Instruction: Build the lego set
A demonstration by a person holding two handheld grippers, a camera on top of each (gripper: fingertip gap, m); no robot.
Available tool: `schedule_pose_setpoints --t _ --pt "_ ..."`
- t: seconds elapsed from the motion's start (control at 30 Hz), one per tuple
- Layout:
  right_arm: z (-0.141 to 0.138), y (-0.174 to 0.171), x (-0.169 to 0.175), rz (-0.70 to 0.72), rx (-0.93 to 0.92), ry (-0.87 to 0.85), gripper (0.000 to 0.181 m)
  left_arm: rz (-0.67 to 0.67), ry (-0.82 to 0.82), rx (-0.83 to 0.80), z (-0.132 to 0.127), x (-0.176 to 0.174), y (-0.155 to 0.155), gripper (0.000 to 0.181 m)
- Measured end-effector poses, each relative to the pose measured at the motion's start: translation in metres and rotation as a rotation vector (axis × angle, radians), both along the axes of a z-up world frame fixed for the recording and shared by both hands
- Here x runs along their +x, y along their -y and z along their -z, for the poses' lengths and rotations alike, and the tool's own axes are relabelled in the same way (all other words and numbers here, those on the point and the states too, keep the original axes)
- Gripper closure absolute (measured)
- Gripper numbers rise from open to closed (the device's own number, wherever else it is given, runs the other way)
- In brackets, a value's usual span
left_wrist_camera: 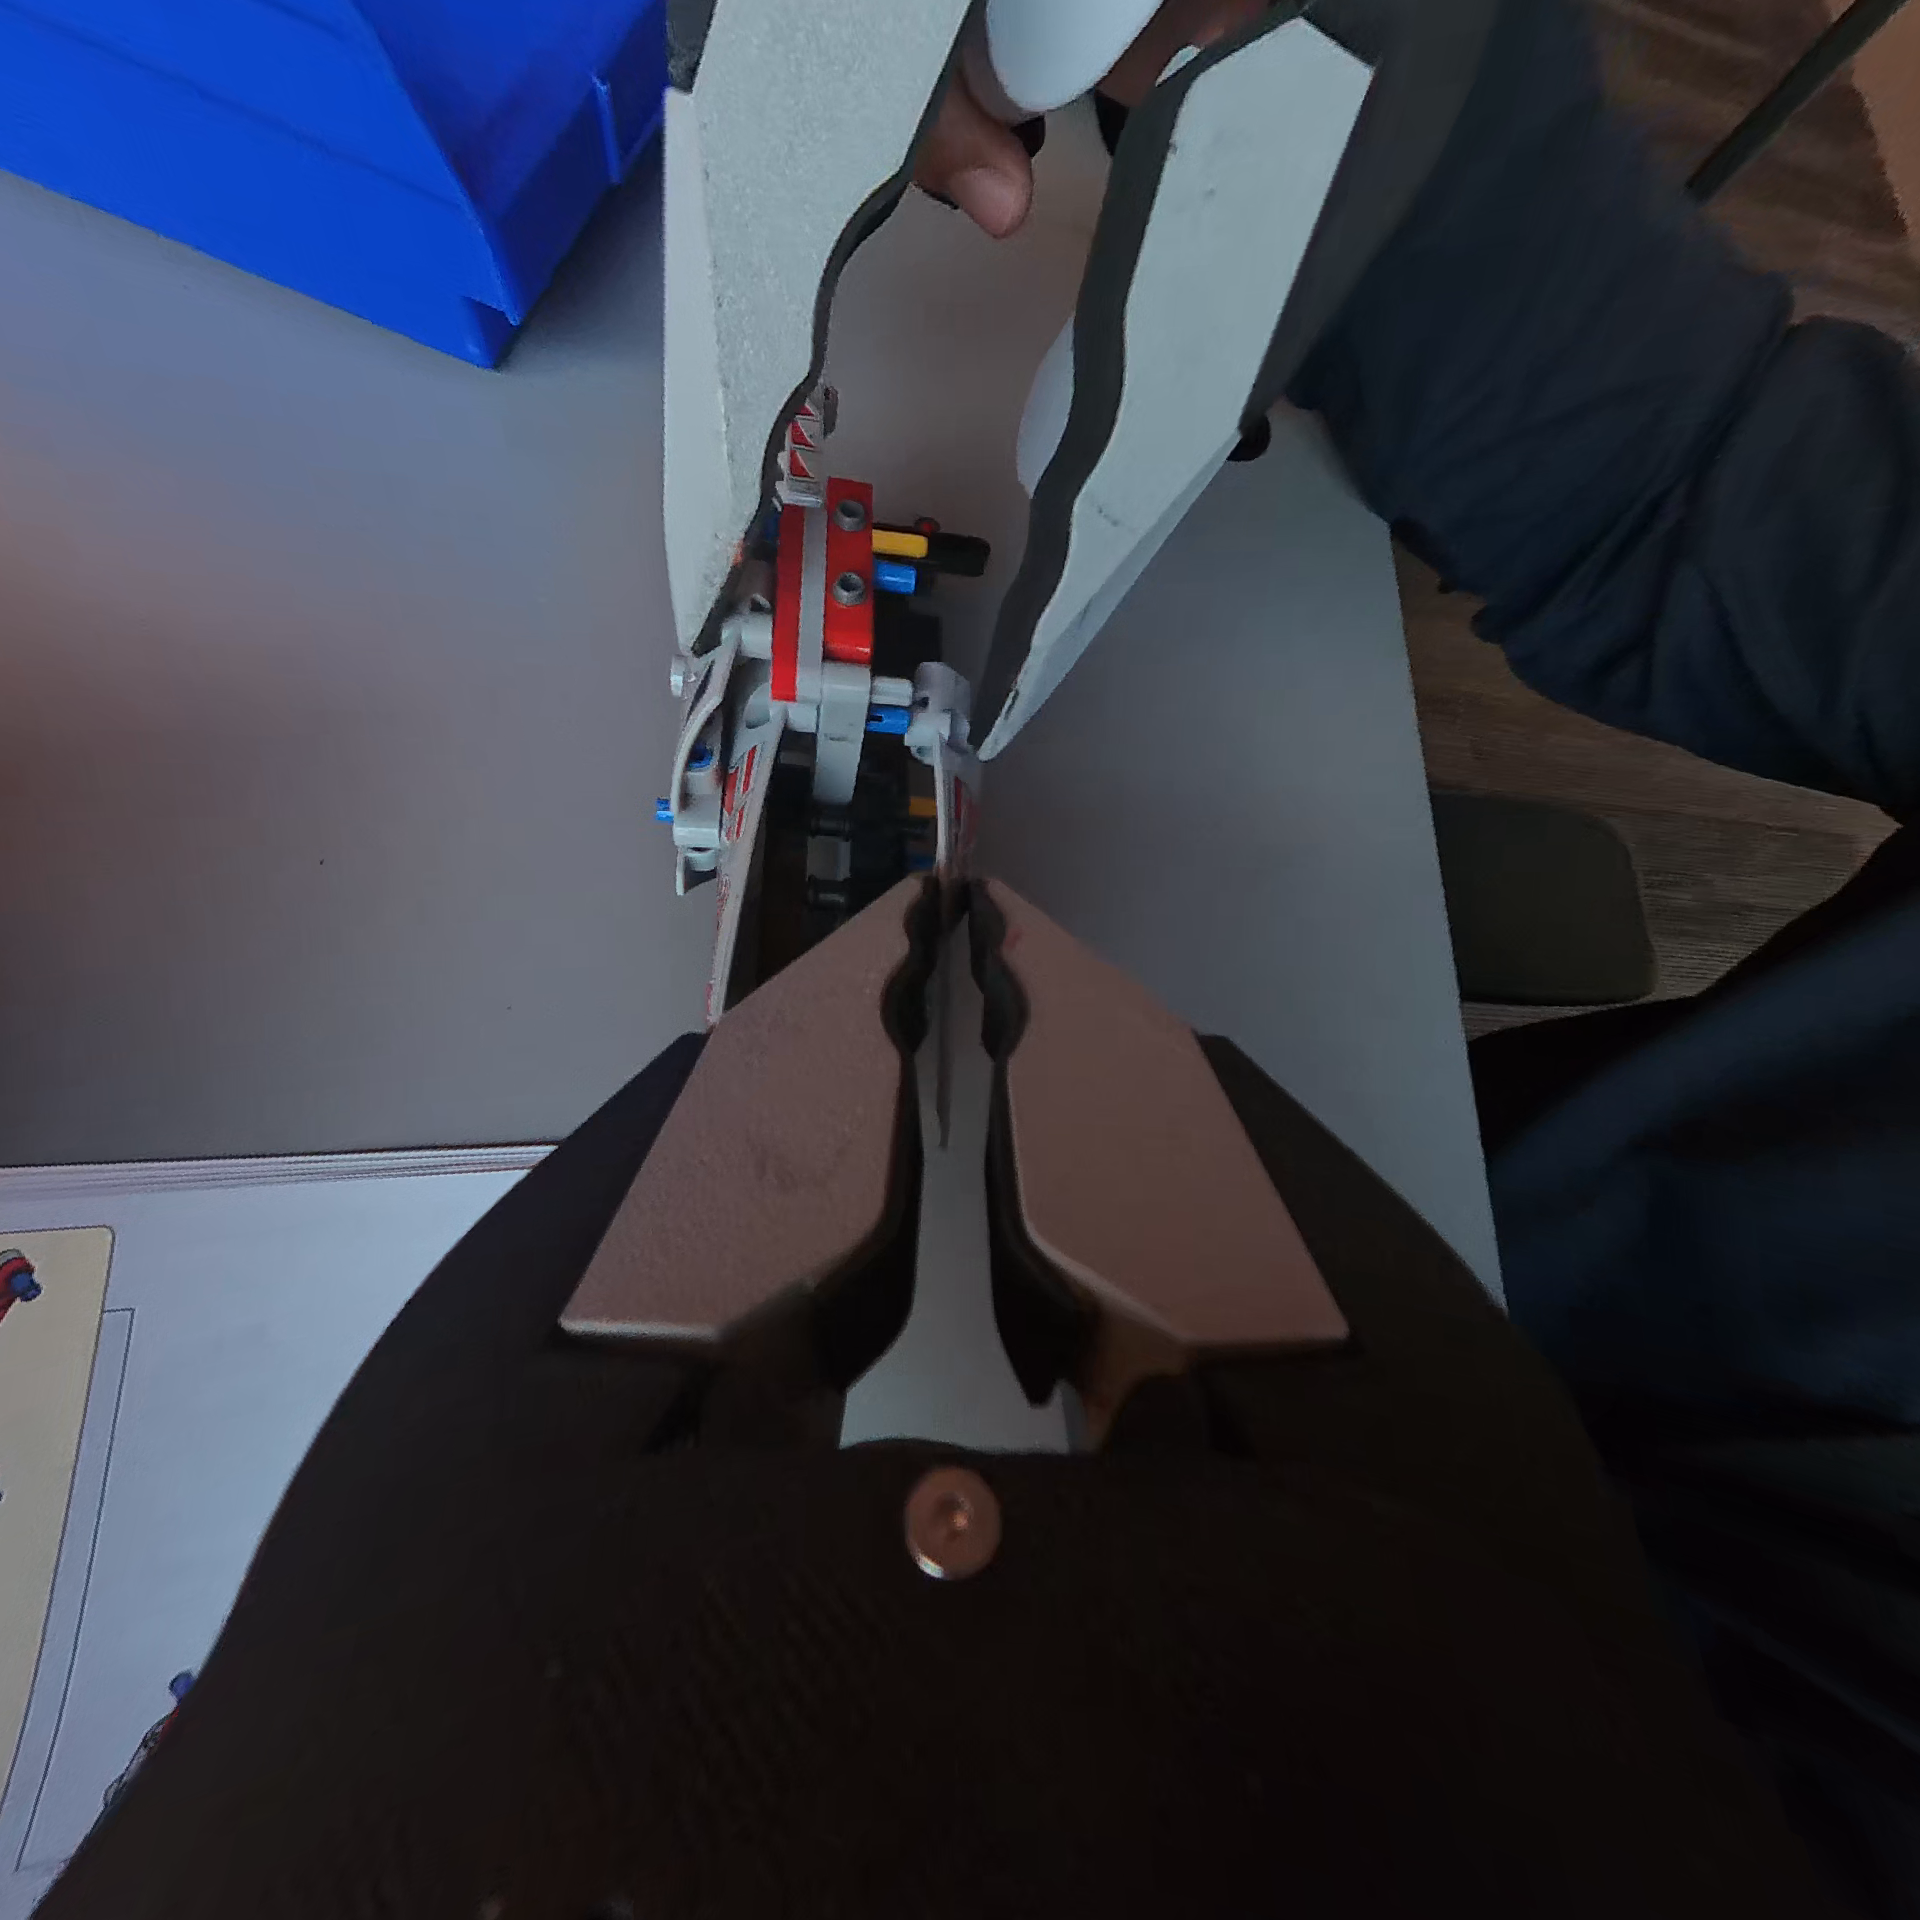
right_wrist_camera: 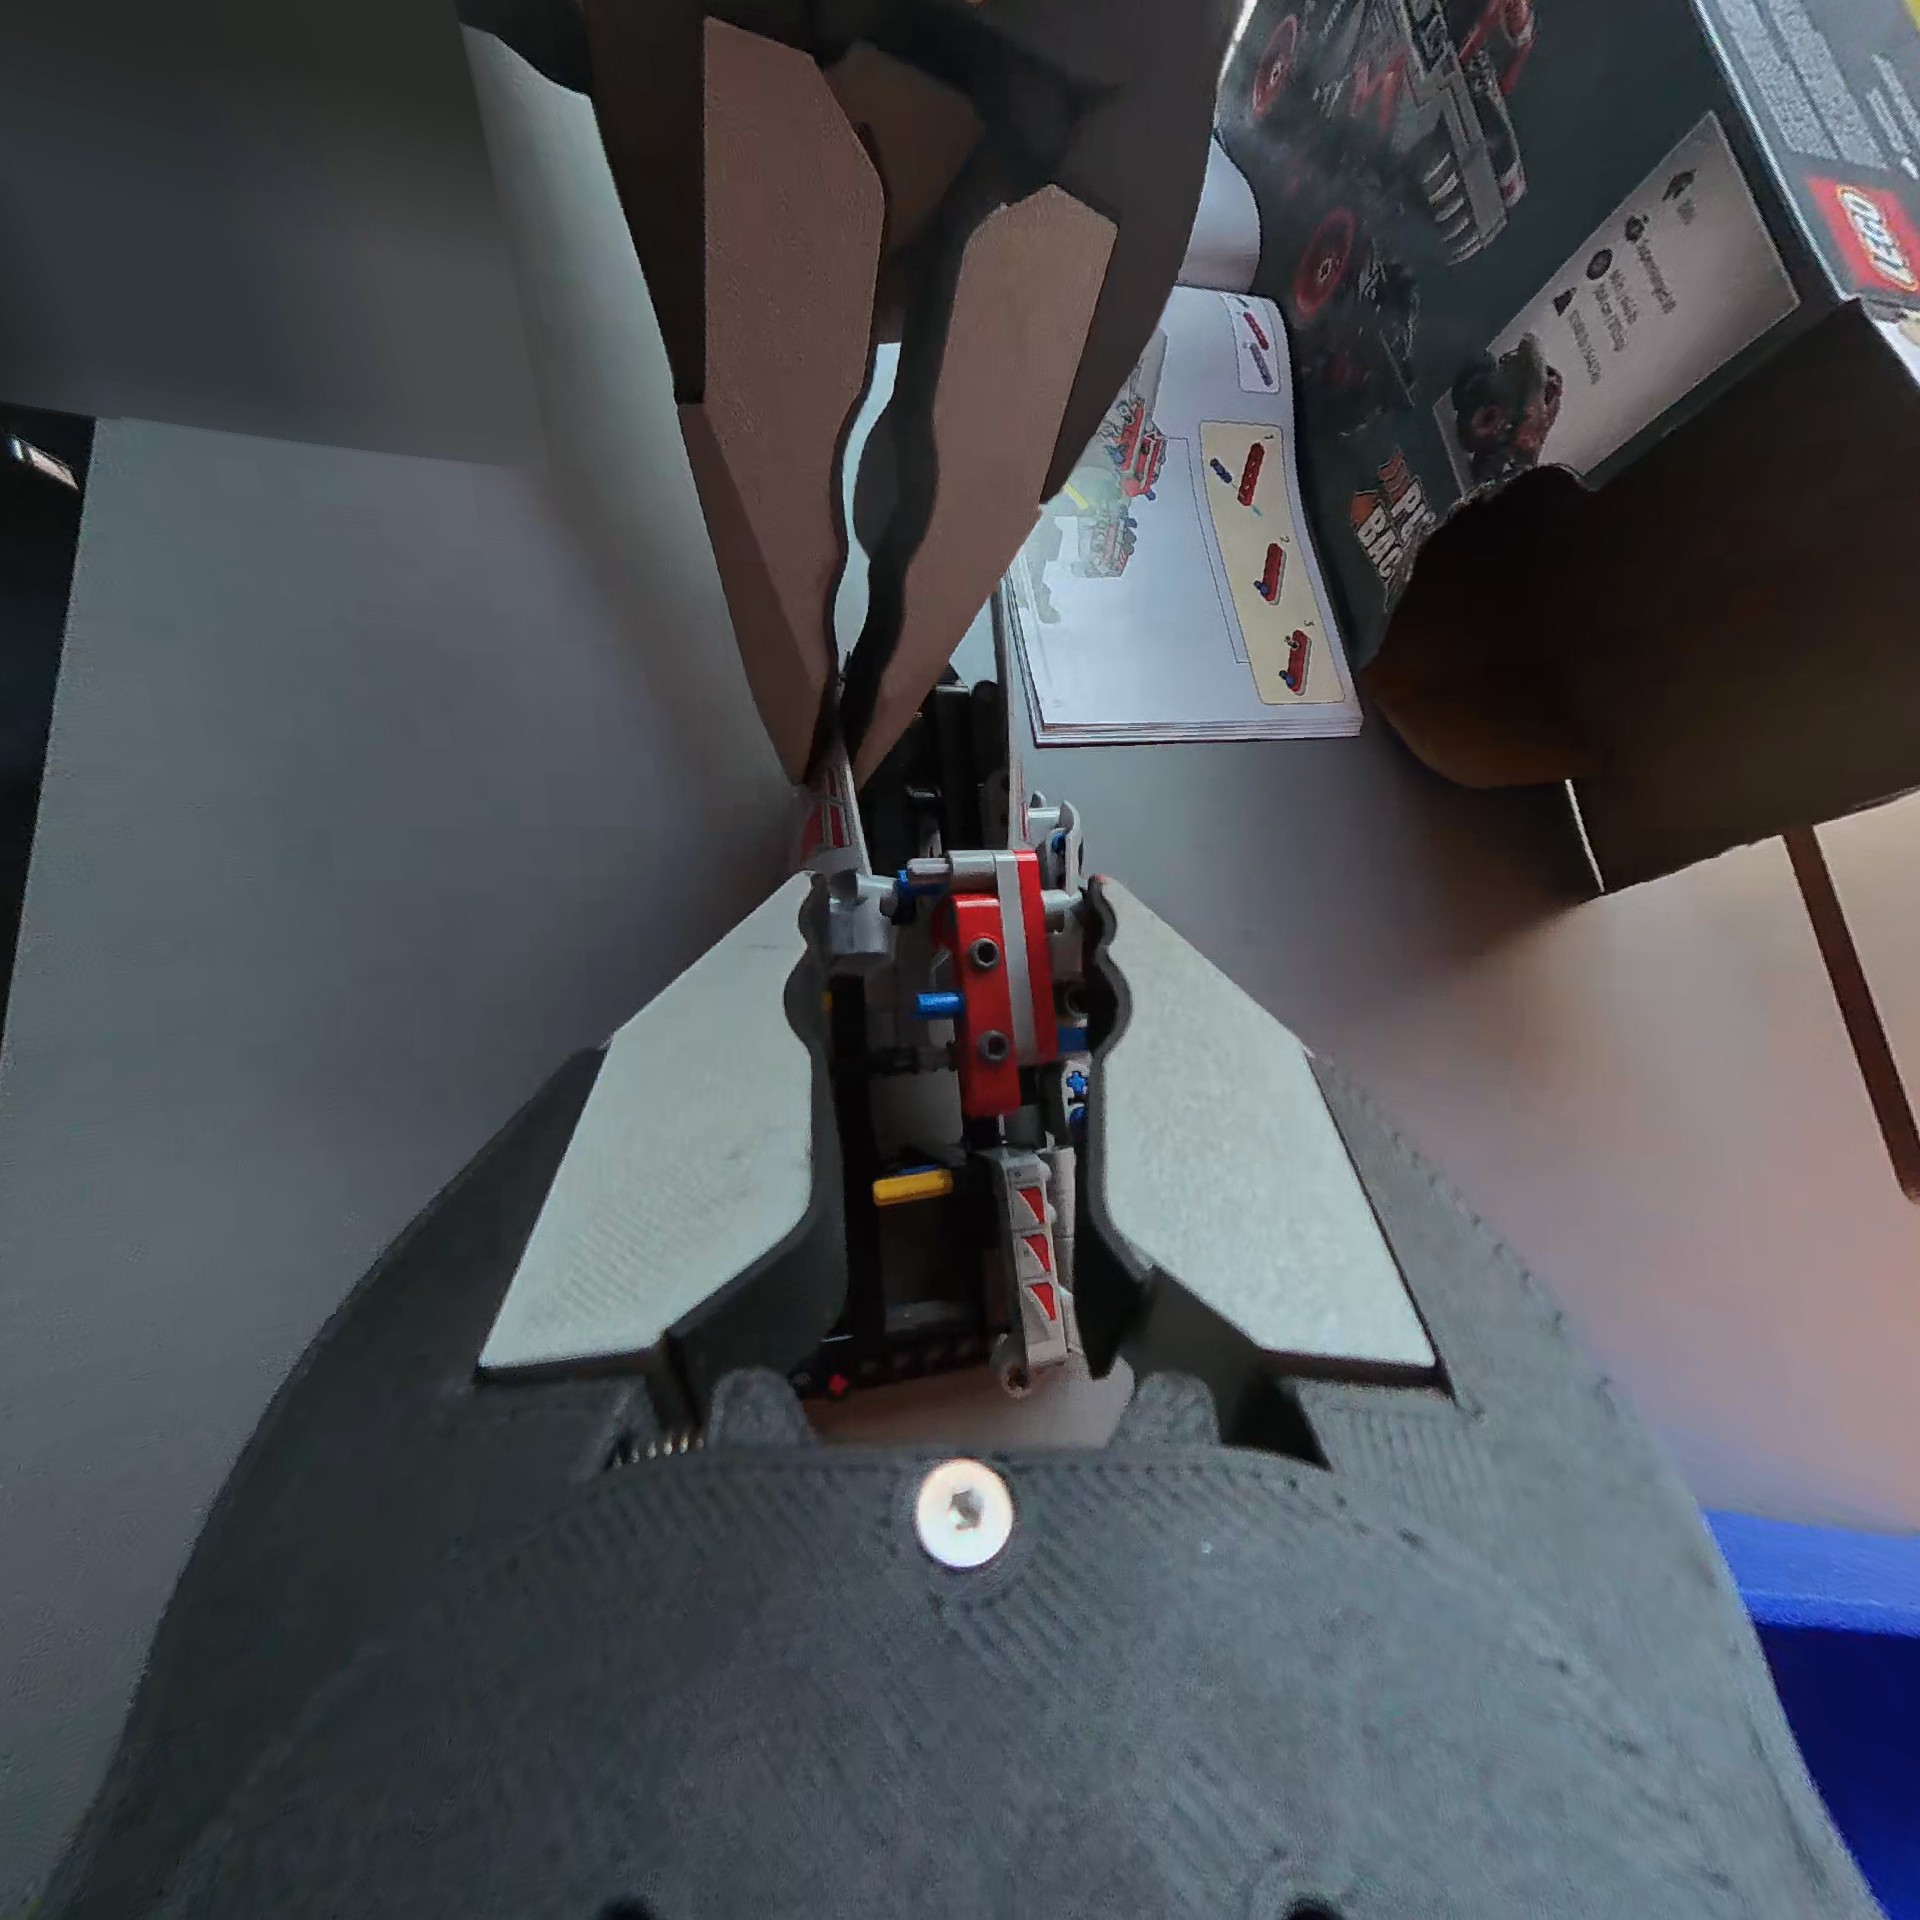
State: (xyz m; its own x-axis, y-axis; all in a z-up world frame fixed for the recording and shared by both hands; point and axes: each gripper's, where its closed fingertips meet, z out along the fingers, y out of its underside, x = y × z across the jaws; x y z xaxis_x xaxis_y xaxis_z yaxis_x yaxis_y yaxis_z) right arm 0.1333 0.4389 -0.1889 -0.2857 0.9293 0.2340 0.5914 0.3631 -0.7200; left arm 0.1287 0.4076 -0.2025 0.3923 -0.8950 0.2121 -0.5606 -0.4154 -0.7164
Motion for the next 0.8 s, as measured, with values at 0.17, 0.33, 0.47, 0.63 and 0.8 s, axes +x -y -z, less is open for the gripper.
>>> schedule_pose_setpoints --t 0.17,0.33,0.47,0.63,0.8 --pt "0.0 0.002 0.001 -0.015 -0.006 0.0 0.133 0.006 0.003 0.022 -0.005 0.001 0.003 0.18" --pt "0.0 0.0 0.0 -0.007 0.006 0.001 0.131 0.015 0.006 0.055 -0.007 0.001 0.003 0.181" --pt "-0.001 0.001 0.003 0.006 0.013 -0.015 0.13 0.021 0.024 0.053 -0.007 0.001 0.005 0.181" --pt "-0.011 0.006 0.009 0.004 0.01 -0.067 0.133 0.012 0.075 0.041 -0.015 -0.002 0.005 0.181" --pt "-0.016 0.008 0.005 -0.001 -0.003 -0.081 0.133 -0.009 0.164 -0.042 -0.017 -0.003 0.001 0.181"
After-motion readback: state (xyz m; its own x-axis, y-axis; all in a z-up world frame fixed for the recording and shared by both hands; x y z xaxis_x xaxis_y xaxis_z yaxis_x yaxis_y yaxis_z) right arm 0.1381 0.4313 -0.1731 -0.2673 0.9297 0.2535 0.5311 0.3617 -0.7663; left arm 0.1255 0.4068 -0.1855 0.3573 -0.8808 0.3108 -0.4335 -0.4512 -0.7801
